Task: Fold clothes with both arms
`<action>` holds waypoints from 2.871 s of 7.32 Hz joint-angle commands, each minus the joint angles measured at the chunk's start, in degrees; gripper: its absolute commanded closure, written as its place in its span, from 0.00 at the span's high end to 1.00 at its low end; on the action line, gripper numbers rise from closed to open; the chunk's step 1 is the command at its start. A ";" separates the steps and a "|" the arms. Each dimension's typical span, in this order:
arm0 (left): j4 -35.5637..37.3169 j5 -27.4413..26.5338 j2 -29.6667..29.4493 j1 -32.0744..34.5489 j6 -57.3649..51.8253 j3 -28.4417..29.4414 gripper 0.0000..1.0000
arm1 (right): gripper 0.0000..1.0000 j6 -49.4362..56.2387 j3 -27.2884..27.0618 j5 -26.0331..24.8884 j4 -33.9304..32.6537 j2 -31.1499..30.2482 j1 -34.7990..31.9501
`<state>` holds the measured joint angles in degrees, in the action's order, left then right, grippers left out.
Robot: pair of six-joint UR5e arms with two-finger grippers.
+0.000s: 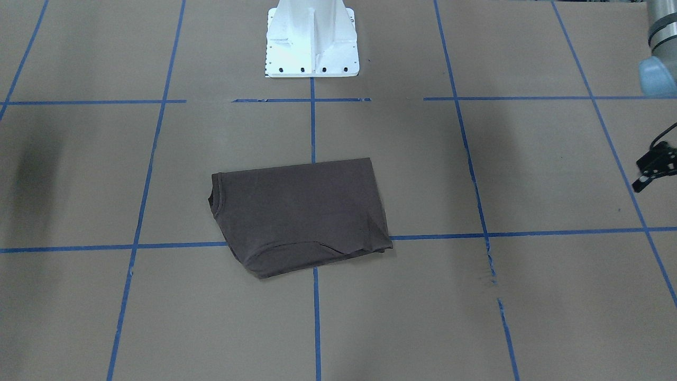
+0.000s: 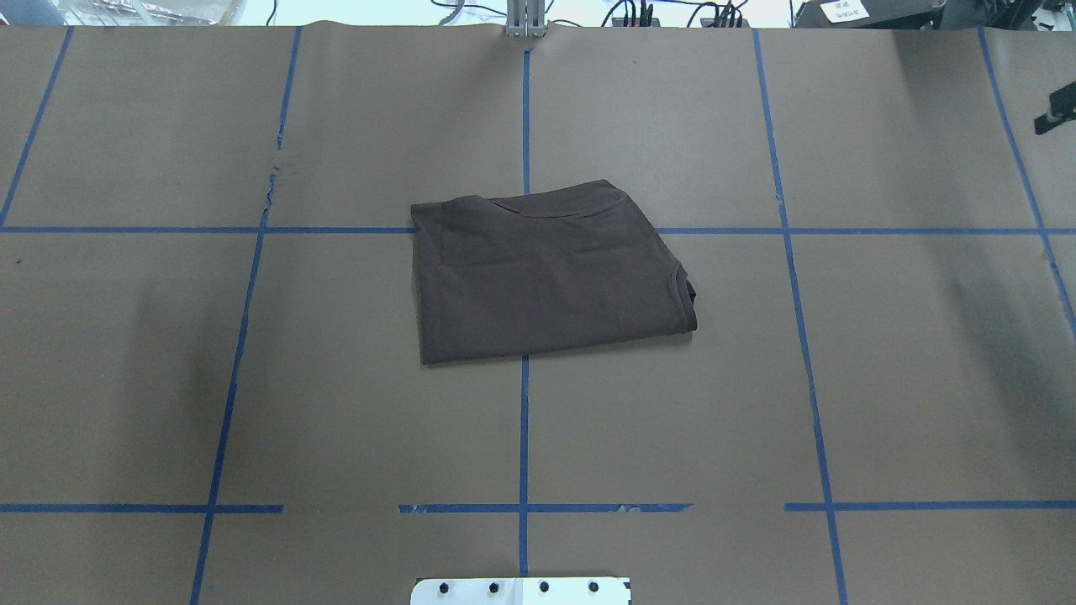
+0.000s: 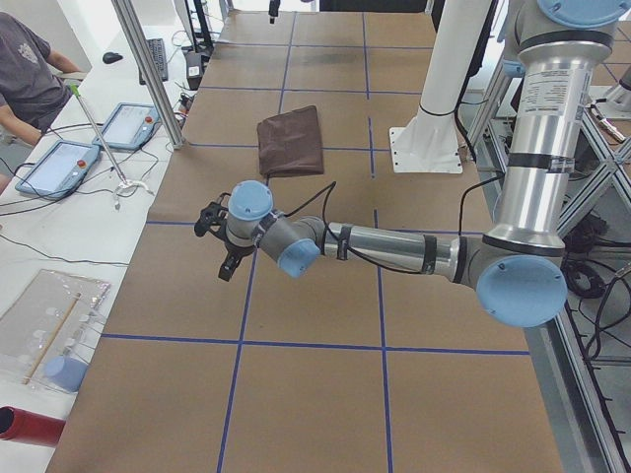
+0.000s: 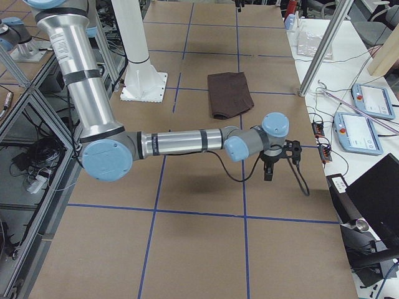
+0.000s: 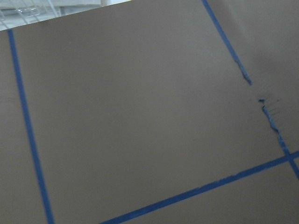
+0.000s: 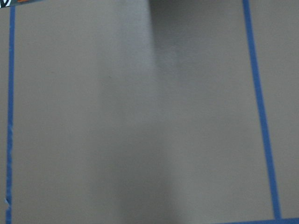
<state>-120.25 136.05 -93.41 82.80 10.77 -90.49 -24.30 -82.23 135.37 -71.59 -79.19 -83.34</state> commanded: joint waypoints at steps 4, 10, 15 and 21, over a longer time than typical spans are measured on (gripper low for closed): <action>13.11 -0.96 1.83 7.02 -7.34 1.02 1.00 | 1.00 14.72 -15.33 -0.37 -18.40 -9.93 -0.62; 22.19 -0.26 2.53 6.15 -6.63 -1.51 1.00 | 1.00 23.86 -15.59 -3.27 -30.43 -5.02 0.99; 22.68 -3.07 11.39 5.71 -10.82 -9.17 1.00 | 1.00 23.78 -14.89 -2.75 -30.28 -5.36 0.90; 27.62 -1.41 11.06 5.71 -11.47 -9.71 1.00 | 1.00 22.98 -15.67 -3.18 -29.93 -5.09 0.90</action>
<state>-92.26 133.93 -82.28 88.55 -0.88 -100.96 -1.29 -97.42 132.57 -101.58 -84.36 -82.44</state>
